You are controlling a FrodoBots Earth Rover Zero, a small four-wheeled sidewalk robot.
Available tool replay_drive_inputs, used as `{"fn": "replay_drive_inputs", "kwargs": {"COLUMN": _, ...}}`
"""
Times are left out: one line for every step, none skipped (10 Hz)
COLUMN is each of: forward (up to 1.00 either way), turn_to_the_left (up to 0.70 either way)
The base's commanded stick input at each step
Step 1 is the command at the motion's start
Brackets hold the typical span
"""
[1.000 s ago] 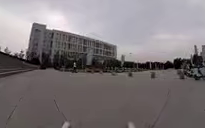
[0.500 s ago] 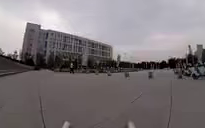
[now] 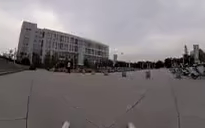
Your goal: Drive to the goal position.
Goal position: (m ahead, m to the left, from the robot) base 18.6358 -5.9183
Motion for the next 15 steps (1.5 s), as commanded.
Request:
{"fn": "replay_drive_inputs", "kwargs": {"forward": 0.6, "turn_to_the_left": -0.15}}
{"fn": "replay_drive_inputs", "kwargs": {"forward": 0.6, "turn_to_the_left": -0.15}}
{"fn": "replay_drive_inputs", "kwargs": {"forward": 0.6, "turn_to_the_left": -0.15}}
{"fn": "replay_drive_inputs", "kwargs": {"forward": 0.6, "turn_to_the_left": -0.15}}
{"fn": "replay_drive_inputs", "kwargs": {"forward": 0.6, "turn_to_the_left": -0.15}}
{"fn": "replay_drive_inputs", "kwargs": {"forward": 0.6, "turn_to_the_left": -0.15}}
{"fn": "replay_drive_inputs", "kwargs": {"forward": 0.6, "turn_to_the_left": -0.15}}
{"fn": "replay_drive_inputs", "kwargs": {"forward": 0.6, "turn_to_the_left": -0.15}}
{"fn": "replay_drive_inputs", "kwargs": {"forward": 0.6, "turn_to_the_left": -0.15}}
{"fn": "replay_drive_inputs", "kwargs": {"forward": 0.6, "turn_to_the_left": -0.15}}
{"fn": "replay_drive_inputs", "kwargs": {"forward": 0.6, "turn_to_the_left": -0.15}}
{"fn": "replay_drive_inputs", "kwargs": {"forward": 0.6, "turn_to_the_left": -0.15}}
{"fn": "replay_drive_inputs", "kwargs": {"forward": 0.6, "turn_to_the_left": -0.15}}
{"fn": "replay_drive_inputs", "kwargs": {"forward": 0.6, "turn_to_the_left": -0.15}}
{"fn": "replay_drive_inputs", "kwargs": {"forward": 0.6, "turn_to_the_left": -0.15}}
